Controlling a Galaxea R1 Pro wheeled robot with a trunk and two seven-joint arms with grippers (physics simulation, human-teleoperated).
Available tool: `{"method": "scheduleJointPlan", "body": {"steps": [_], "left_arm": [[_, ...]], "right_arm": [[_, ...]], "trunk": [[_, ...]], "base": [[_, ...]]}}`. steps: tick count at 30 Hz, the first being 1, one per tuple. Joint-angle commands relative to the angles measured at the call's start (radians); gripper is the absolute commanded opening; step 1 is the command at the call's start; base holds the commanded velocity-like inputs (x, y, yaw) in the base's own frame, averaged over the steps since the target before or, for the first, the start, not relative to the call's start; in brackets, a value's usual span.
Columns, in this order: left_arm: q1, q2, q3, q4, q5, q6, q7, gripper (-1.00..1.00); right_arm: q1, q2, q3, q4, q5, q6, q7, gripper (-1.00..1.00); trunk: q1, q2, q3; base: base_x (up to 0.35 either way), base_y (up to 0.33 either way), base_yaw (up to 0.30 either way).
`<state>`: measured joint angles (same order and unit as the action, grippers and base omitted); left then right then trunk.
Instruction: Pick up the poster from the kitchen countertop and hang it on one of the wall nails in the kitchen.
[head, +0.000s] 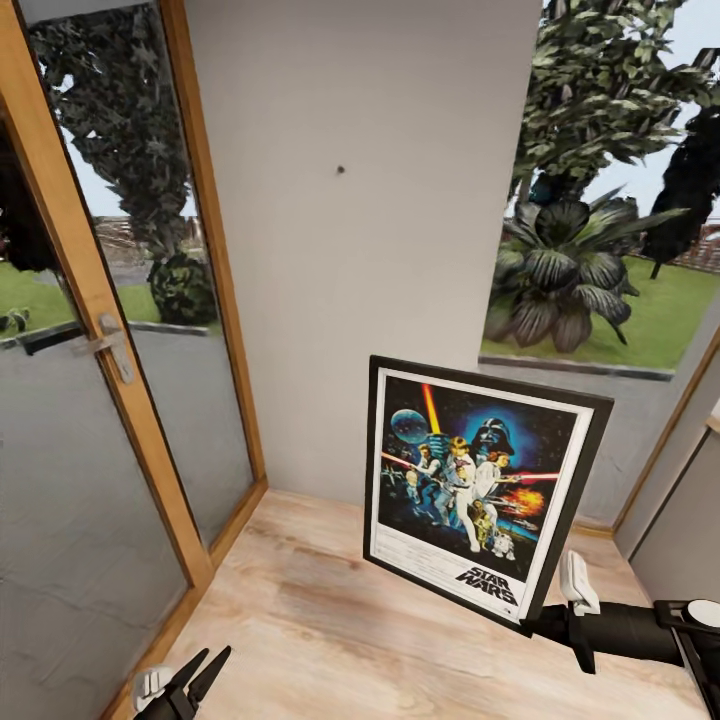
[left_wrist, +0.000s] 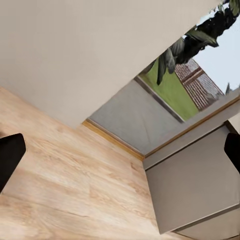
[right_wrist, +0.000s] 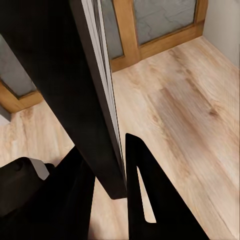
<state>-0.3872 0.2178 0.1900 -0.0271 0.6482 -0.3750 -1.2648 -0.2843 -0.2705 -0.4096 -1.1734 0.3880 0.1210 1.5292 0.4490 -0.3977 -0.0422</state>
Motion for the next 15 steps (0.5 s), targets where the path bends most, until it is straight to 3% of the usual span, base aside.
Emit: {"method": "scheduleJointPlan", "body": {"steps": [1, 10, 15], "left_arm": [[-0.001, 0.0, 0.008, 0.001, -0.007, -0.005, -0.002, 1.0], [-0.001, 0.0, 0.008, 0.001, -0.007, -0.005, -0.002, 1.0], [-0.001, 0.0, 0.008, 0.001, -0.007, -0.005, -0.002, 1.0]], "right_arm": [[-0.001, 0.0, -0.002, -0.002, 0.005, 0.012, 0.006, -1.0], [-0.001, 0.0, -0.001, -0.002, 0.005, 0.012, 0.006, -1.0], [-0.001, 0.0, 0.0, -0.002, 0.005, 0.012, 0.006, -1.0]], "trunk": [[0.001, -0.002, -0.002], [0.001, -0.002, -0.002], [0.001, -0.002, -0.002]], "base": [[0.182, 0.328, 0.0], [0.227, 0.292, -0.005], [0.245, 0.277, -0.195]]}}
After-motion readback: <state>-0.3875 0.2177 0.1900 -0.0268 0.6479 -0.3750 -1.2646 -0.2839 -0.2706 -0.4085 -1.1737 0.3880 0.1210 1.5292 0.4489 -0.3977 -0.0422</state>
